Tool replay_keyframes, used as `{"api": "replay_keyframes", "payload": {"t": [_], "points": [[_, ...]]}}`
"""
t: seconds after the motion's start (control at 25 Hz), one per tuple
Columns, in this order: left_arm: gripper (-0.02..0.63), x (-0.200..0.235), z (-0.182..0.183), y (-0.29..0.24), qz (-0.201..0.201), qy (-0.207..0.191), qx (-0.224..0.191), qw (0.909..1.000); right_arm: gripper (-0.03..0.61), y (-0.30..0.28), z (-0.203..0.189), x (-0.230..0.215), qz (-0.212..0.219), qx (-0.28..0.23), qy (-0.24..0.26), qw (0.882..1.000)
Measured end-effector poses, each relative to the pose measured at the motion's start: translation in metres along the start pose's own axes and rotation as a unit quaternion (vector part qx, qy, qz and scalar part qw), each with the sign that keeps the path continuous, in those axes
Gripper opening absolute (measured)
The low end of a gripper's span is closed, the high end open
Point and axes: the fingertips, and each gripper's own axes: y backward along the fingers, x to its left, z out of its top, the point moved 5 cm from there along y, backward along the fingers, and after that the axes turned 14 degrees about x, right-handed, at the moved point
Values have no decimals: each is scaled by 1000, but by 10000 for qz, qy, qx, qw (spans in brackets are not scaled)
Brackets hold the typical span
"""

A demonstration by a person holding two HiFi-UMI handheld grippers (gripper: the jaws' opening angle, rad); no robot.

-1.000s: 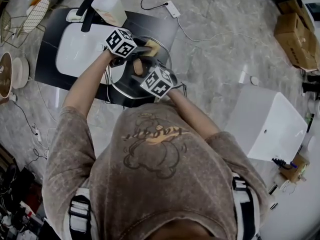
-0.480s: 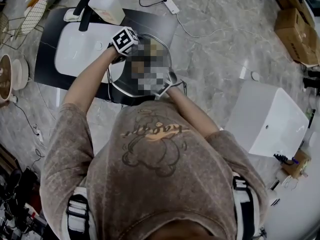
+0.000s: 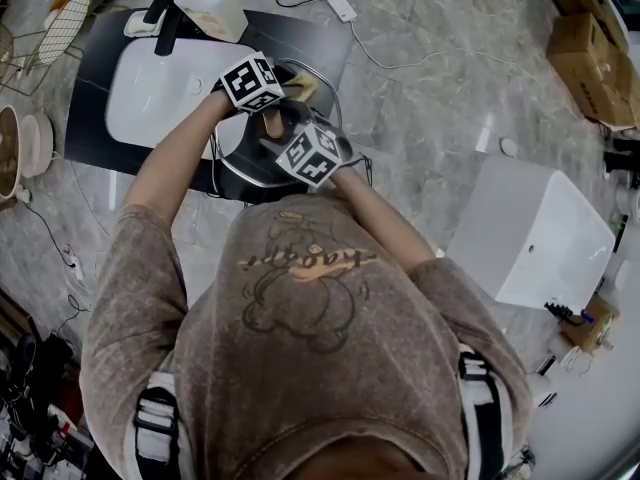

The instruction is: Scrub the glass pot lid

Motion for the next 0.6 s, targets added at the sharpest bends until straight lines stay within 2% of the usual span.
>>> {"api": "replay_keyframes", "payload": {"t": [0.44,0.6], "points": [[67,21,-17,13,578,615,-105,9964,308,-1,-1,1,-85,44,40,9999],[67,25,-25,18,718,724,-80,9948,308,-1,0,2,-82,79,57,9999]]}}
